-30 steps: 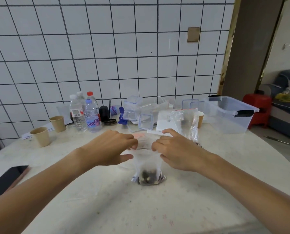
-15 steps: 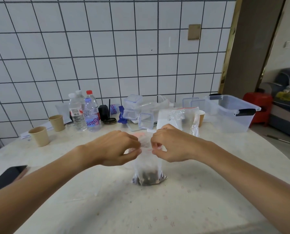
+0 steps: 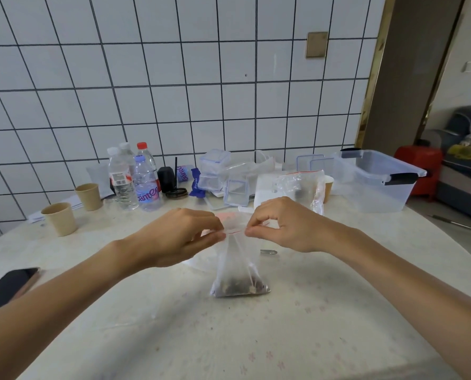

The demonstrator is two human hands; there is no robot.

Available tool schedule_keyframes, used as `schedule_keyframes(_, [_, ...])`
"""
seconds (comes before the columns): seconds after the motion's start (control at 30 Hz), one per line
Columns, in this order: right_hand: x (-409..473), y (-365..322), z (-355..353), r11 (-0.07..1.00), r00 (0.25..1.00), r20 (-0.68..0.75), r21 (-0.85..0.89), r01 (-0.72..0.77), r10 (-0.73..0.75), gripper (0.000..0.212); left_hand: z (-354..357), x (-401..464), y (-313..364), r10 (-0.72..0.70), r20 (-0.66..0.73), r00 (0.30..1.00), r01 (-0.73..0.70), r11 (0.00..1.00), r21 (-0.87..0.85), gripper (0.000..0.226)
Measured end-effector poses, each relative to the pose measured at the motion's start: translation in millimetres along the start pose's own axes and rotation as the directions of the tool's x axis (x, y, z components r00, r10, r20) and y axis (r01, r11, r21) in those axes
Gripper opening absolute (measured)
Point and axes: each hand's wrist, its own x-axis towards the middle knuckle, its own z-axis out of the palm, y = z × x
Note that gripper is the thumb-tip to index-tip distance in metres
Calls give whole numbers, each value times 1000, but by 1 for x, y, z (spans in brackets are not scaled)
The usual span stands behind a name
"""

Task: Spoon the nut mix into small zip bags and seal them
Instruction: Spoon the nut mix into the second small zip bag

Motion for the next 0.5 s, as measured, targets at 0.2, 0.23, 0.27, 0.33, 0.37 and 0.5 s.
schedule_keyframes(0.2, [-1,-15,3,999,996,78,8,-38,37,23,0,8,9,-25,91,996,31,997,-64,30])
schedule_keyframes(0.23, [0,-20,6,999,997,78,-33,-22,24,20,1,10,11,-25,96,995,33,997,-76,30])
schedule_keyframes(0.27, [1,-24,9,997,996,84,-79,-8,15,19,2,12,13,-21,98,995,29,996,-84,31])
schedule_keyframes(0.33, [2,-29,12,994,997,83,-113,6,4,14,4,15,14,-4,97,995,13,995,-96,31])
schedule_keyframes(0.37, [2,-30,11,996,997,76,-87,14,-7,13,5,15,13,6,95,995,3,996,-94,31])
schedule_keyframes(0.5, [-3,-33,-5,997,995,94,76,10,-17,15,6,12,5,-5,98,995,6,1000,-19,37])
